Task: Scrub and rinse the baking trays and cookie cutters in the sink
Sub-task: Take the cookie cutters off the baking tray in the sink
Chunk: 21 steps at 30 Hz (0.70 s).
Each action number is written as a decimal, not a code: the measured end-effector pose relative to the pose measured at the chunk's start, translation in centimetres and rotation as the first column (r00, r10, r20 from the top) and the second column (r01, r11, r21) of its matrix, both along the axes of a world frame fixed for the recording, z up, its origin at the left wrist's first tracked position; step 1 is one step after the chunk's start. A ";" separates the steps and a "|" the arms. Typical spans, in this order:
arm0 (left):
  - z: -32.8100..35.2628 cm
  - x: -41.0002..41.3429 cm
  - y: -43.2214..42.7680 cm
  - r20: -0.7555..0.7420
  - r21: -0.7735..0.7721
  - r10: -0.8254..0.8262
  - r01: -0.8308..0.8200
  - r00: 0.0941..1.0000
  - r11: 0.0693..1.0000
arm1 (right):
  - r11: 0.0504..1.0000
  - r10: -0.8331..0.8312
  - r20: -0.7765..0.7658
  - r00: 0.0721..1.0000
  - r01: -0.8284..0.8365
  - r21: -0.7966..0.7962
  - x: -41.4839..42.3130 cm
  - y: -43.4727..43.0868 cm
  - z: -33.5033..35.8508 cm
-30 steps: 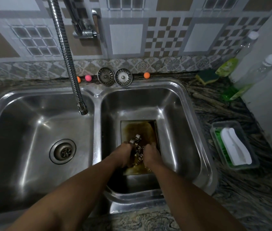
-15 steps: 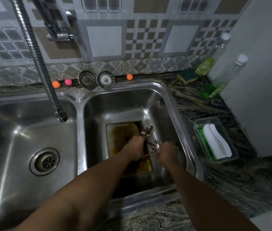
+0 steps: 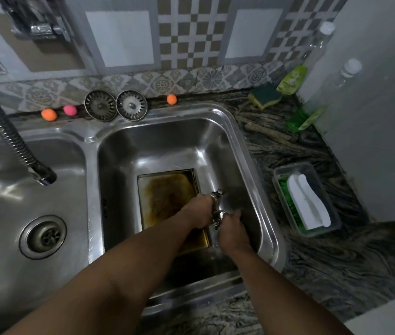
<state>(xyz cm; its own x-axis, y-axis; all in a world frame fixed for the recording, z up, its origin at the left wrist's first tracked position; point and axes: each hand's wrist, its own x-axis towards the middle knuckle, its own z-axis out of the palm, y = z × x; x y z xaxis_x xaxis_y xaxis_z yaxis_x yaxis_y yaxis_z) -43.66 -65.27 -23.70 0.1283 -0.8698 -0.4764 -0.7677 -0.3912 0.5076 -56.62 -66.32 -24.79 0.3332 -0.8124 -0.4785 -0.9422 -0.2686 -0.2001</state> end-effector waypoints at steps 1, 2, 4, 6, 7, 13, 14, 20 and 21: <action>0.0 0.0 0.0 -0.007 0.001 -0.001 0.001 1.000 1.000 | 1.000 0.001 -0.001 1.000 -0.001 0.009 0.0 0.0 -0.1; -0.2 0.1 0.1 -0.016 -0.005 0.004 -0.004 1.000 1.000 | 1.000 -0.004 0.000 1.000 0.004 0.017 0.1 0.0 -0.1; -0.4 0.4 0.4 -0.051 -0.060 0.029 -0.033 0.998 0.998 | 1.000 0.001 -0.011 1.000 -0.001 0.015 0.3 0.0 0.3; -0.5 0.6 0.6 -0.069 -0.137 0.016 -0.025 0.997 0.990 | 0.999 0.028 -0.043 0.999 -0.029 -0.018 0.6 0.0 0.8; -0.6 0.6 0.7 -0.071 -0.160 -0.002 -0.010 0.997 0.987 | 0.998 0.043 -0.058 0.997 -0.045 -0.038 0.8 0.0 1.2; -0.7 0.4 1.9 -0.150 -0.150 0.038 -0.060 0.988 0.987 | 0.991 0.116 -0.108 0.987 -0.122 -0.047 1.4 0.0 1.7; -0.8 0.4 1.9 -0.144 -0.126 0.040 -0.058 0.989 0.990 | 0.991 0.124 -0.121 0.985 -0.129 -0.033 1.3 0.1 1.6; -1.2 -0.1 1.4 0.214 -0.116 0.004 0.021 0.977 0.993 | 0.994 0.103 -0.085 0.991 -0.106 -0.036 0.7 0.2 1.2; -1.0 -0.1 1.3 0.256 -0.096 0.004 0.021 0.967 0.995 | 0.992 0.113 -0.069 0.991 -0.117 -0.044 0.7 0.1 1.1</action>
